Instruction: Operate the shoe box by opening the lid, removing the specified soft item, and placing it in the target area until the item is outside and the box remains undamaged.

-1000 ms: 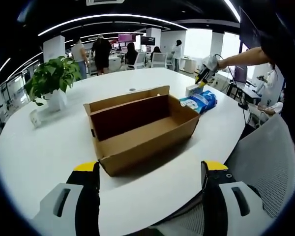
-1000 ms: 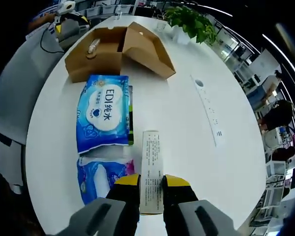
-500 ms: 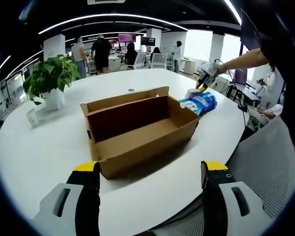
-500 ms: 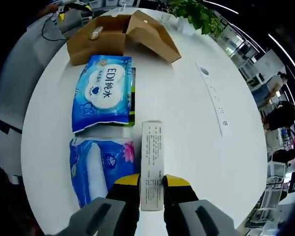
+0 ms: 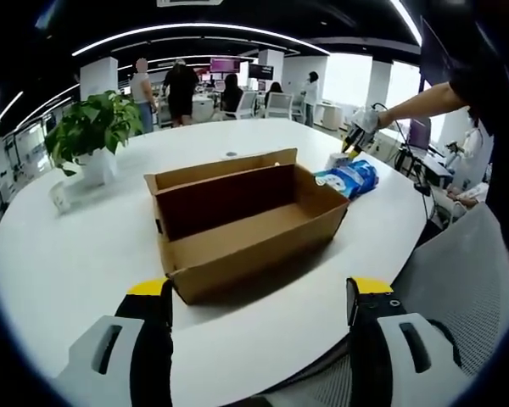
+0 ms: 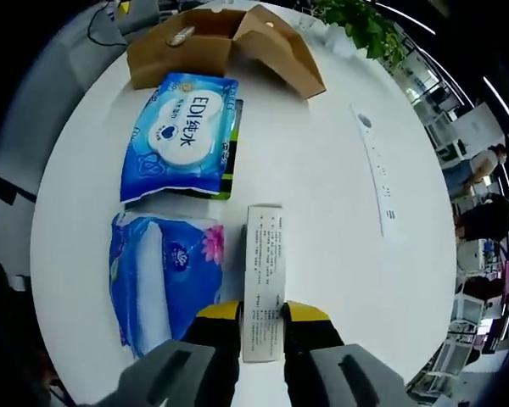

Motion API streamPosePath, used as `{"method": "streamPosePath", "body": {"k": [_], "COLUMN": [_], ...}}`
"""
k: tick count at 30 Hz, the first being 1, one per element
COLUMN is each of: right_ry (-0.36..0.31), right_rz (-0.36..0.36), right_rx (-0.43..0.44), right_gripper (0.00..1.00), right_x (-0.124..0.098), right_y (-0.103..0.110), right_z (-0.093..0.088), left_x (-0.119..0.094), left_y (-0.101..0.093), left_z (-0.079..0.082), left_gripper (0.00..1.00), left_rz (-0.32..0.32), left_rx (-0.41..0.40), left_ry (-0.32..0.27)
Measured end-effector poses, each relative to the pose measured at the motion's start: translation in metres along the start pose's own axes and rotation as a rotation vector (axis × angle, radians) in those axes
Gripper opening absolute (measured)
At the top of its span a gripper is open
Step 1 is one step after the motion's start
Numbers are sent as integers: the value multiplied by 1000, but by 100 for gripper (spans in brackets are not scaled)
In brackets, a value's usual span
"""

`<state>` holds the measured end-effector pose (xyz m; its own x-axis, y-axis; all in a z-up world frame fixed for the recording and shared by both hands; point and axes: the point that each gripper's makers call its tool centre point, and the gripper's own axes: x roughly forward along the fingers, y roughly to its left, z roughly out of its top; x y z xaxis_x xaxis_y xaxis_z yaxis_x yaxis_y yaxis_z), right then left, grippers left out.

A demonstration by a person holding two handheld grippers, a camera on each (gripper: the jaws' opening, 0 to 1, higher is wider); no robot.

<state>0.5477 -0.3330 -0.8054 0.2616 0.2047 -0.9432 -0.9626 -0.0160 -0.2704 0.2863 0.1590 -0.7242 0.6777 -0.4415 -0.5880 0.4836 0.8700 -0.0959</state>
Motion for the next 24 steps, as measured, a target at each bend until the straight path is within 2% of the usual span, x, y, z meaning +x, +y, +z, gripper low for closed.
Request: {"method": "streamPosePath", "body": {"k": [5,8,9,13,19,24], "right_ry": [14,20,15,-3,-19,-52], "right_rz": [-9,-22,-24,-43,-69,-96], "right_rx": [30,48,105,136,232,318], "right_gripper": [16,21,23,28,37,46], "right_x": [0,0,0,-5,-19,-33], "right_y": [-3,-8,-9,-9,-9,-4], "right_z": [-4,-7,-9,-8,-9,-1], "left_x": [-1,0,0,3,6,6], "left_y": [1,2,3,3,5,8], "left_z": [-1,0,-1,-3,-2,0], "left_gripper": [87,87,86,86,86,85], "left_rz": [2,3,3,0,-9,-18], "left_rx": [-1,-5,-9,-10,3,16], "left_ry": [-1,-7,-9,-8,-23,-32]}}
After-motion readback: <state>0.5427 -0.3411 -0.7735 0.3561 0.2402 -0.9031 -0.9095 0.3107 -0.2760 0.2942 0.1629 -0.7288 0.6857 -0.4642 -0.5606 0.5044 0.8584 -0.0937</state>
